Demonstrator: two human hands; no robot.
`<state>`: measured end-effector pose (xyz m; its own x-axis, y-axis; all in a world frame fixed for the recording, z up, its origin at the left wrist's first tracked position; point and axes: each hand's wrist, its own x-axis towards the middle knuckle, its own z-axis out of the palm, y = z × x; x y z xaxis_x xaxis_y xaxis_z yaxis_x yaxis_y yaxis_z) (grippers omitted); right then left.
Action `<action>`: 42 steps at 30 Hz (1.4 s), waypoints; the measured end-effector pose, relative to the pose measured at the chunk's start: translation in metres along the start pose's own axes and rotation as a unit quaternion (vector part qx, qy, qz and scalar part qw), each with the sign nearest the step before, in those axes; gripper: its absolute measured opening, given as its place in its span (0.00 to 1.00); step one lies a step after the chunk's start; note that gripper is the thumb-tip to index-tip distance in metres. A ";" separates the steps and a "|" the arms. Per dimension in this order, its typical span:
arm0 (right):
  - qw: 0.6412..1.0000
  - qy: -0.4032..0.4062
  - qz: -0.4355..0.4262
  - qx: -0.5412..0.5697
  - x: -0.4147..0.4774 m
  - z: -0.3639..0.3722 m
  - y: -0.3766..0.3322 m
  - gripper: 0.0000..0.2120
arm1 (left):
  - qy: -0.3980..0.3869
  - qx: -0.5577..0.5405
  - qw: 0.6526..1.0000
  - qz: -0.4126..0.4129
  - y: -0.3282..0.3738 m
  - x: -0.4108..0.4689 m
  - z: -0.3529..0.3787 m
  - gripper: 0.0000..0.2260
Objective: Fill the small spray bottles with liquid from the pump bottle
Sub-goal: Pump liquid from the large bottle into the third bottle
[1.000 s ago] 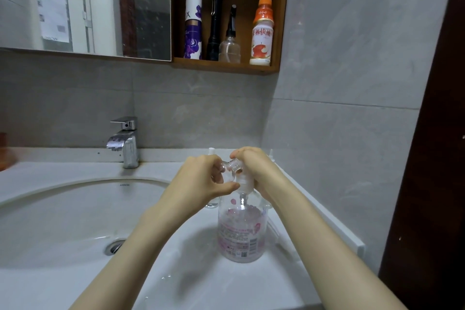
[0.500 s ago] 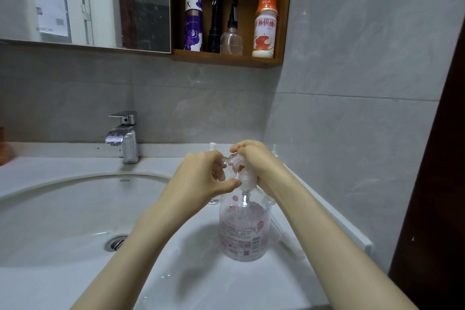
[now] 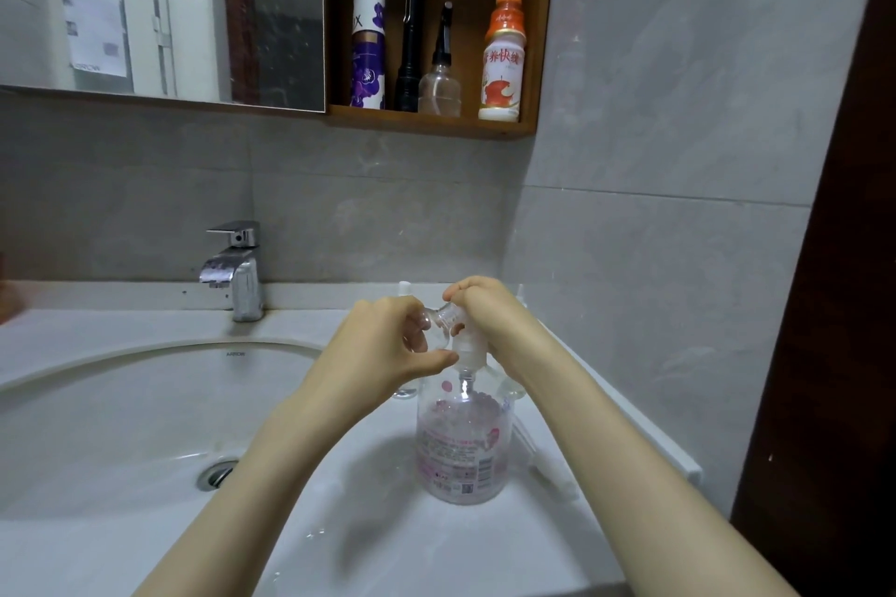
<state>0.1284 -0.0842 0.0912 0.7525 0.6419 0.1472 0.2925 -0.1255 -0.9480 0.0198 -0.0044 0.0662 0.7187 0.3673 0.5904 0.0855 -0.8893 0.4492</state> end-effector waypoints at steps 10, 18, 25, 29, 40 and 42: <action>0.996 -0.020 -0.037 -0.082 0.002 -0.004 -0.006 0.07 | -0.010 0.030 1.000 -0.001 0.005 0.001 -0.007 0.13; 0.993 -0.081 0.005 -0.089 0.005 -0.005 -0.009 0.08 | -0.029 0.100 0.995 0.008 0.012 0.007 -0.014 0.14; 0.998 -0.053 -0.011 -0.014 0.013 0.001 0.003 0.13 | -0.035 0.123 0.992 0.008 0.013 0.007 -0.012 0.14; 0.998 -0.055 -0.016 -0.030 0.013 0.002 0.002 0.14 | -0.037 0.119 0.992 -0.001 0.012 0.006 -0.011 0.16; 0.997 -0.063 0.016 0.038 0.003 -0.005 0.001 0.10 | -0.029 0.083 0.996 -0.002 0.015 0.006 -0.013 0.15; 0.994 -0.085 0.032 0.059 0.002 -0.008 -0.003 0.09 | -0.031 0.066 0.997 -0.008 0.018 0.007 -0.016 0.15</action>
<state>0.1336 -0.0889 0.0965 0.6541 0.7551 0.0450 0.1689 -0.0878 -0.9817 0.0153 -0.0129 0.0895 0.7575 0.3677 0.5394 0.1839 -0.9130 0.3641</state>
